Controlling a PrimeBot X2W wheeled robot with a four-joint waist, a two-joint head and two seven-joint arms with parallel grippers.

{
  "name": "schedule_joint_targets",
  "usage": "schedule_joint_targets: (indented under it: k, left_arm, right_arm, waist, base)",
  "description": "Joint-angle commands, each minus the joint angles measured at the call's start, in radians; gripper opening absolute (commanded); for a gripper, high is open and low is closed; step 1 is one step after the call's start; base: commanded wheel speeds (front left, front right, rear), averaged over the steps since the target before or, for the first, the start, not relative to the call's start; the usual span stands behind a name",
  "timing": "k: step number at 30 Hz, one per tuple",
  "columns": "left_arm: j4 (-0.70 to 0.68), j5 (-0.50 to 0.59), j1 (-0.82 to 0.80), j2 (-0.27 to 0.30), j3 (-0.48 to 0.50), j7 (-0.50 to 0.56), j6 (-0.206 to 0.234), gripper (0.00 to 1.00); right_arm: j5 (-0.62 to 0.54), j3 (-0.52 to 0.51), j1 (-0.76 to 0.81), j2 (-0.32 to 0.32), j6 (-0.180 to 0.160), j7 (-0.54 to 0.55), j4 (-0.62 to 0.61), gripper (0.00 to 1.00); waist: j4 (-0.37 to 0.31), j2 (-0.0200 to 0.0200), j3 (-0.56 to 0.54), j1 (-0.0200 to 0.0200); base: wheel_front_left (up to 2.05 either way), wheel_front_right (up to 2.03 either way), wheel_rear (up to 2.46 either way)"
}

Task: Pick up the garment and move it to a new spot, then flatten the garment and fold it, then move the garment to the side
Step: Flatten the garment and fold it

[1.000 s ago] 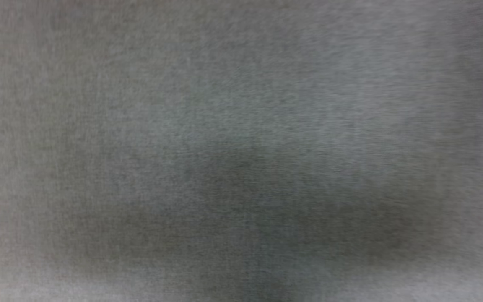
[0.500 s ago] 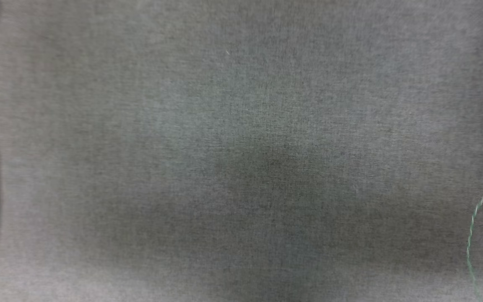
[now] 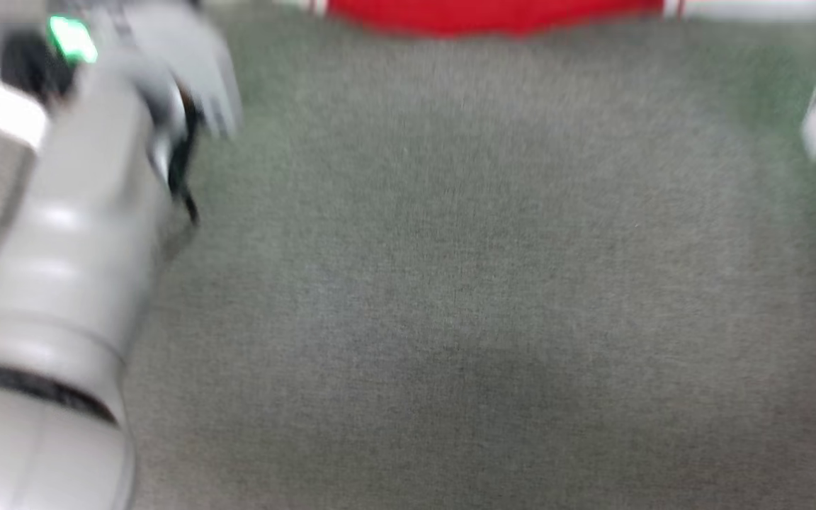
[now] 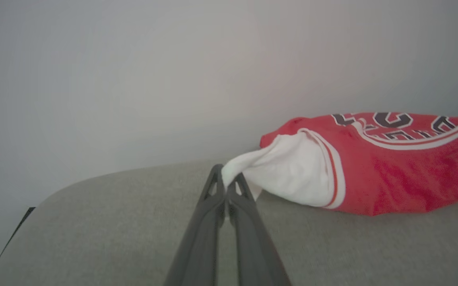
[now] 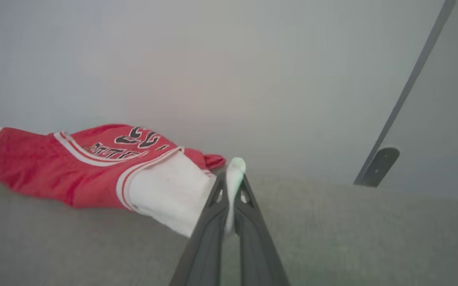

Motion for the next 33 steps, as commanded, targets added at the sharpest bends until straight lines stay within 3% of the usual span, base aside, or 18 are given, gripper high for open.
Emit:
schedule_joint_targets:
  k: [1, 5, 15, 33]
  left_arm:
    - [0.010, -0.014, 0.065, 0.003, 0.001, 0.005, -0.009, 0.00]
    - [0.018, -0.032, 0.225, -0.002, -0.005, 0.008, -0.030, 0.00]
    - [-0.008, -0.049, 0.509, 0.017, -0.022, -0.007, -0.052, 0.00]
    - [-0.274, -0.175, 1.031, 0.089, 0.090, 0.021, 0.089, 0.00]
  right_arm:
    - [0.041, 0.016, 0.078, -0.032, -0.001, 0.017, -0.042, 0.00]
    - [0.138, 0.036, 0.275, -0.070, -0.001, 0.077, -0.136, 0.00]
    - [0.202, 0.011, 0.599, -0.157, -0.001, 0.165, -0.297, 0.00]
    - [0.101, -0.169, 0.884, -0.168, -0.002, 0.291, -0.329, 0.00]
  waist:
    - [-0.017, 0.0000, -0.124, -0.0001]
    - [-0.030, 0.0000, -0.196, -0.0001]
    - [-0.055, 0.0000, -0.291, -0.0001]
    - [-0.093, 0.0000, -0.332, -0.0001]
  base:
    - [0.00, 0.00, 0.00]
    - [0.00, 0.00, 0.00]
    - [0.00, 0.00, 0.00]
    - [0.00, 0.00, 0.00]
